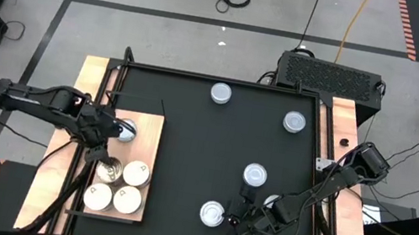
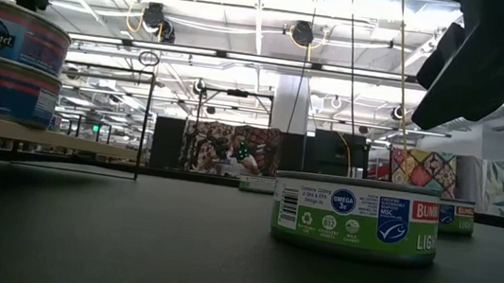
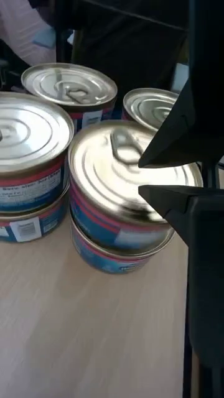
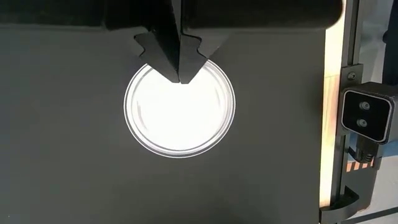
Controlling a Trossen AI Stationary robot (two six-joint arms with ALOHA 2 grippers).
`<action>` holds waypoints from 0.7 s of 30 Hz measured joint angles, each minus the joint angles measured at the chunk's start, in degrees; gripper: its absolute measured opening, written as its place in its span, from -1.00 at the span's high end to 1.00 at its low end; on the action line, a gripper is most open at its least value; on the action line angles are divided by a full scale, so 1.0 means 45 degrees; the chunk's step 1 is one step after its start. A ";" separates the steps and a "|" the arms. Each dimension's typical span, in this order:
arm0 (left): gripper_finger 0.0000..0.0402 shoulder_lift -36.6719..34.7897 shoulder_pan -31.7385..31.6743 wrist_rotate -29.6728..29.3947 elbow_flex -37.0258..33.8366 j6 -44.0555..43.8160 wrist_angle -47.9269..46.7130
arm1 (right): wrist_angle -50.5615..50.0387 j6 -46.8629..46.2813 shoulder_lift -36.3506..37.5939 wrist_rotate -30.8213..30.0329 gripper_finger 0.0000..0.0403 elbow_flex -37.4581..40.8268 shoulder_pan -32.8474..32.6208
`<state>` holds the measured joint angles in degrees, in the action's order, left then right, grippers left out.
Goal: Stack canned seafood by type on shelf
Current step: Stack the blue tuna can on top of the blue tuna can on the shelf, then adjust the blue tuna cans
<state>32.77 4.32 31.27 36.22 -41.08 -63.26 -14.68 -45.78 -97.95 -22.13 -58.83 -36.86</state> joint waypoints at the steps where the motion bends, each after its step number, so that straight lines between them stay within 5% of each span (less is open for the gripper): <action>1: 0.72 0.0019 0.0000 0.0000 0.0078 0.0063 -0.0078 | 0.0004 0.0001 0.0000 -0.0004 1.00 0.0000 0.0000; 9: 0.72 0.0023 0.0000 -0.0819 0.0947 0.0501 -0.0037 | 0.0583 0.0428 -0.0031 -0.0207 1.00 -0.0004 0.0101; 14: 0.72 0.0024 0.0000 -0.1790 0.1655 0.1115 -0.0004 | 0.4573 0.3313 -0.0749 0.0166 1.00 -0.0010 0.1037; 21: 0.72 0.0019 0.0000 -0.5012 0.2746 0.2509 0.1411 | 0.8626 0.5635 -0.2823 0.1425 1.00 -0.0736 0.3469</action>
<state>32.86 4.32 8.71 48.58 -29.79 -56.91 24.14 -20.42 -110.66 -15.72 -62.14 -21.25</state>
